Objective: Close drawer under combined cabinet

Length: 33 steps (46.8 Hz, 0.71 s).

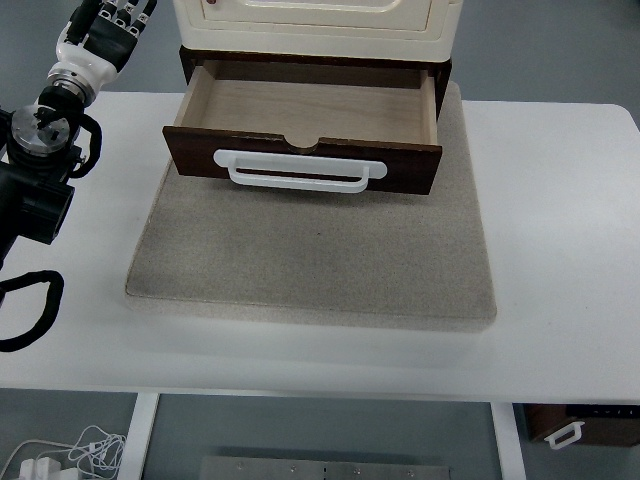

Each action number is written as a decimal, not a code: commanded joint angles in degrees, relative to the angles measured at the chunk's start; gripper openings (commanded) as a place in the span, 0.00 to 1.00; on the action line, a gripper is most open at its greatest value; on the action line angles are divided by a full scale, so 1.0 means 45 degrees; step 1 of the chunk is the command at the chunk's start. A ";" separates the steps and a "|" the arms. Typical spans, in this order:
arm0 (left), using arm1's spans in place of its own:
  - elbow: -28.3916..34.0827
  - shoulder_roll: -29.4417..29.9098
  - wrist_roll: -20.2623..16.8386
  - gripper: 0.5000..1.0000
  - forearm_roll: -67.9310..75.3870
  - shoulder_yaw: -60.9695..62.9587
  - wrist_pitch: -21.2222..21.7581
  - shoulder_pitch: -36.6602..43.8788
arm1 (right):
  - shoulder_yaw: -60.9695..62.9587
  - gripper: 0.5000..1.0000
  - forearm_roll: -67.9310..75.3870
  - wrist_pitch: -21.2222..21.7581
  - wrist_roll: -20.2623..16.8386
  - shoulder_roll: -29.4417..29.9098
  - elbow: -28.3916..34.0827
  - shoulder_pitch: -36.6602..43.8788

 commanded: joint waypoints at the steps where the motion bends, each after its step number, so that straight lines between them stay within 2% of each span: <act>1: 0.0004 0.0002 0.0000 0.99 0.0008 0.0000 0.0000 -0.0002 | 0.0000 0.90 -0.0002 0.0000 0.0000 0.0000 0.0000 0.0000; 33: 0.0082 0.0294 -0.0020 0.99 -0.0011 0.0000 -0.0058 -0.0237 | 0.0000 0.90 -0.0002 0.0000 0.0000 0.0000 0.0000 0.0000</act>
